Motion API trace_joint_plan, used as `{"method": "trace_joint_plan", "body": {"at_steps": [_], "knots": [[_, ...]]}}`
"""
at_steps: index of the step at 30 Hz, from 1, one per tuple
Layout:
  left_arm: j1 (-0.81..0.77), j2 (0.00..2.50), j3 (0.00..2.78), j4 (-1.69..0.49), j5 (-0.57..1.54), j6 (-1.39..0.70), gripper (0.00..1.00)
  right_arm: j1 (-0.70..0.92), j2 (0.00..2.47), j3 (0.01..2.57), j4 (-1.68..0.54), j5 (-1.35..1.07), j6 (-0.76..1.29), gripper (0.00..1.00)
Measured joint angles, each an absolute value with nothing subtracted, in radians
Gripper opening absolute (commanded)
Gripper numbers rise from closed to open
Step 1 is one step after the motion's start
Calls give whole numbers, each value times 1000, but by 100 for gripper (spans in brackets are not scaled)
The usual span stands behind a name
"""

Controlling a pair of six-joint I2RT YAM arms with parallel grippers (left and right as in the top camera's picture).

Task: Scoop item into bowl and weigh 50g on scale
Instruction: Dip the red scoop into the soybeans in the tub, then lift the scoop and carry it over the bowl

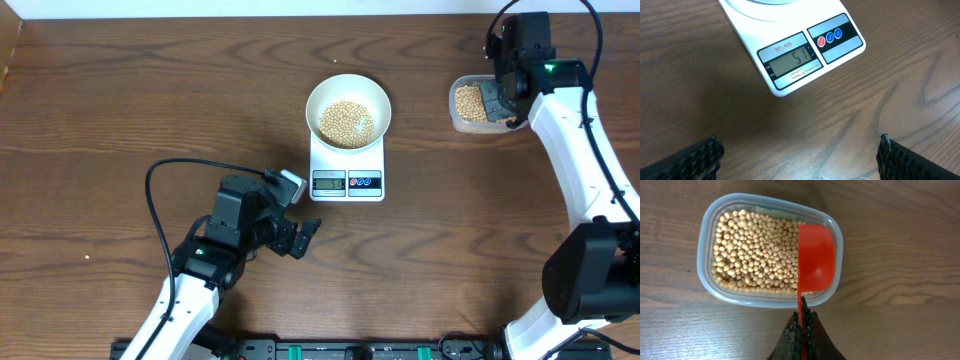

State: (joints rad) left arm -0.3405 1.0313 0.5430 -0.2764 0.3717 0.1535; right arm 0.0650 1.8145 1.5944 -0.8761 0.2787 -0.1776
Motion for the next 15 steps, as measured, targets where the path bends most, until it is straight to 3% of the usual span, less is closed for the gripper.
{"method": "trace_joint_plan", "body": {"at_steps": [9, 15], "knots": [[-340, 1031, 543, -276, 372, 154, 100, 55, 1744, 1594, -821, 138, -178, 1], [-340, 1031, 543, -277, 372, 154, 100, 37, 1708, 1596, -702, -224, -169, 1]]}}
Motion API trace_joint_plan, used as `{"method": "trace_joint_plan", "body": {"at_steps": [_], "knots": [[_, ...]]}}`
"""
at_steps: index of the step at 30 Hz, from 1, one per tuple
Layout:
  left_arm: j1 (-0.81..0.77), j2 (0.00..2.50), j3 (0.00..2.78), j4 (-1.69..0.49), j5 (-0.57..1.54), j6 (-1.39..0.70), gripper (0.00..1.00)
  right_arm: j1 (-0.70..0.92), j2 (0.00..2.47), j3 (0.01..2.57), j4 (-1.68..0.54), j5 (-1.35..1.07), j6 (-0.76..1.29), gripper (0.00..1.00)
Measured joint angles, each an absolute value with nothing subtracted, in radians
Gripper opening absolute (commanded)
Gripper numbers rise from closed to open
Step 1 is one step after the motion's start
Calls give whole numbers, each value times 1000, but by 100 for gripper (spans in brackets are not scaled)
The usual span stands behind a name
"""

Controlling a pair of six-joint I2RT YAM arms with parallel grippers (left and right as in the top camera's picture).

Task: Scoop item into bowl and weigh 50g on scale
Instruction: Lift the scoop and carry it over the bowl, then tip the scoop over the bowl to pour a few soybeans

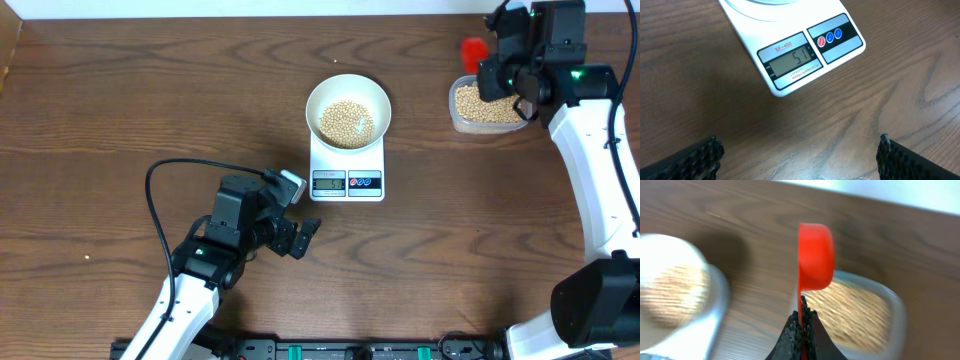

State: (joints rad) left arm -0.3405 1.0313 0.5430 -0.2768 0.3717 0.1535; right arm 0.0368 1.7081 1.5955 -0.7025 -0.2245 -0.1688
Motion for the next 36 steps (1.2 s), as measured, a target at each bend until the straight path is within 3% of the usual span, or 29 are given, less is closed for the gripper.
{"method": "trace_joint_plan", "body": {"at_steps": [4, 11, 36], "knots": [[-340, 1031, 543, -277, 372, 154, 100, 56, 1709, 1596, -640, -419, -164, 1], [-340, 1031, 543, -277, 372, 154, 100, 170, 1710, 1596, -611, -537, -206, 1], [-340, 1031, 543, -277, 372, 154, 100, 304, 1853, 1596, -682, -488, -349, 1]]}}
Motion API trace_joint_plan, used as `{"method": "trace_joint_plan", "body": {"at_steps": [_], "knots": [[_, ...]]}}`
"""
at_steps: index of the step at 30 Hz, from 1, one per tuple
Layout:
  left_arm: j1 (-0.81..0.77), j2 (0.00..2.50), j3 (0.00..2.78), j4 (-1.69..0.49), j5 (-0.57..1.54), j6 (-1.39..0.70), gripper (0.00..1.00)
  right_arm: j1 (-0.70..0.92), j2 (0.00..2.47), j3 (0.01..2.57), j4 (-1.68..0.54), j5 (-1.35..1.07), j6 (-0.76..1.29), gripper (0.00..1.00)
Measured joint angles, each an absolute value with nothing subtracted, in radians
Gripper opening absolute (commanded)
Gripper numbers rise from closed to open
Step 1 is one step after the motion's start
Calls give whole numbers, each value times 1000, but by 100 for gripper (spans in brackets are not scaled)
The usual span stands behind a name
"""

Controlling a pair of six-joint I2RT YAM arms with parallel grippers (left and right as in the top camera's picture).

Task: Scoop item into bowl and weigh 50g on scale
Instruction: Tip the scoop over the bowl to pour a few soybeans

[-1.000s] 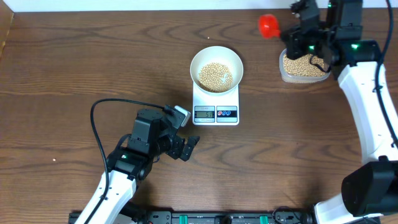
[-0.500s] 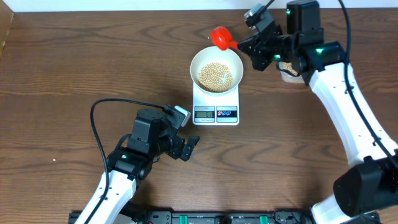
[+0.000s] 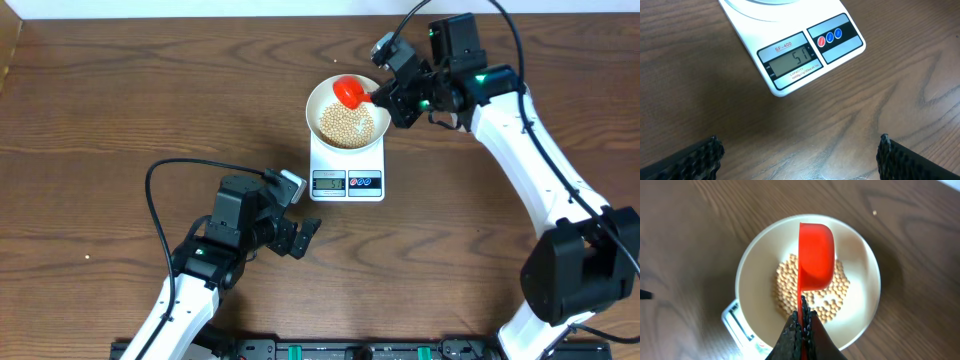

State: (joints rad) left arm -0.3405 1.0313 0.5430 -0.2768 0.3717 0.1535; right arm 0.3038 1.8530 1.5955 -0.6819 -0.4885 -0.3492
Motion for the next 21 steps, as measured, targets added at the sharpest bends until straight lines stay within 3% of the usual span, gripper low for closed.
{"method": "trace_joint_plan", "body": {"at_steps": [21], "knots": [[-340, 1031, 543, -277, 372, 154, 100, 339, 1931, 1596, -683, -324, -370, 1]]}}
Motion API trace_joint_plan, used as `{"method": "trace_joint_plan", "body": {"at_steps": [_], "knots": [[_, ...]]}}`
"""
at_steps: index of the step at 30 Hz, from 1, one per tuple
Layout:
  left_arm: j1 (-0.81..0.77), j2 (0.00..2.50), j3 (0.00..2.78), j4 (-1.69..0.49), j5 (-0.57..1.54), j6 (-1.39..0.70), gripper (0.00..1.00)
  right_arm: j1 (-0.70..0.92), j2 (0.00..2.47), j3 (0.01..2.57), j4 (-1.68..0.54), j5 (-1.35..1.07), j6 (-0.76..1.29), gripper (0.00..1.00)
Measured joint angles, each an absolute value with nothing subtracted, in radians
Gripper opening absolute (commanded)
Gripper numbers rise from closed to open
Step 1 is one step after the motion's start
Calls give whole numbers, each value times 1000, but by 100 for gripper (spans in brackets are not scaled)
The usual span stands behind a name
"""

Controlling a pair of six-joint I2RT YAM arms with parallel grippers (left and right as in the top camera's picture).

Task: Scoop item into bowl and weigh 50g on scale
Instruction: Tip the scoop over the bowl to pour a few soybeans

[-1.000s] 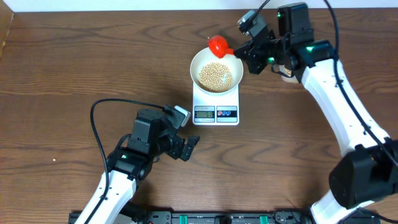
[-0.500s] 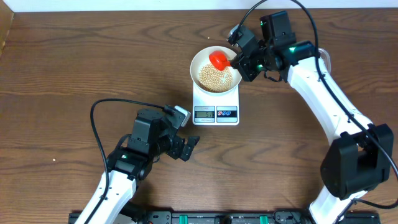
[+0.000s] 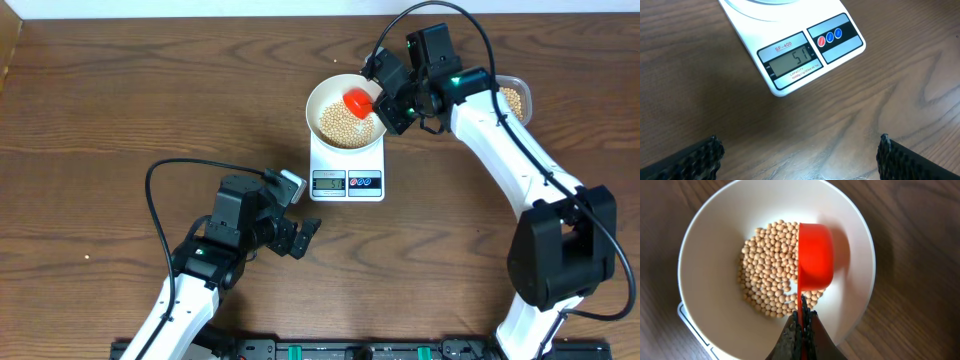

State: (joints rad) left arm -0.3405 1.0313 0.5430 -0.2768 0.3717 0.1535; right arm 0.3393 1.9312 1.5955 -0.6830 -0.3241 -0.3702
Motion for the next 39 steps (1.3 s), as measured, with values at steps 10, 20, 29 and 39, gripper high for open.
{"method": "trace_joint_plan", "body": {"at_steps": [10, 20, 29, 39], "knots": [[-340, 1031, 543, -277, 372, 154, 100, 352, 1940, 1596, -680, -322, -371, 1], [-340, 1031, 543, -277, 372, 154, 100, 388, 1942, 1596, -685, -321, -393, 1], [-340, 1031, 543, -276, 372, 154, 100, 392, 1942, 1596, -688, -329, -399, 1], [-340, 1031, 543, -277, 372, 154, 100, 368, 1946, 1596, -688, -368, -369, 1]]}}
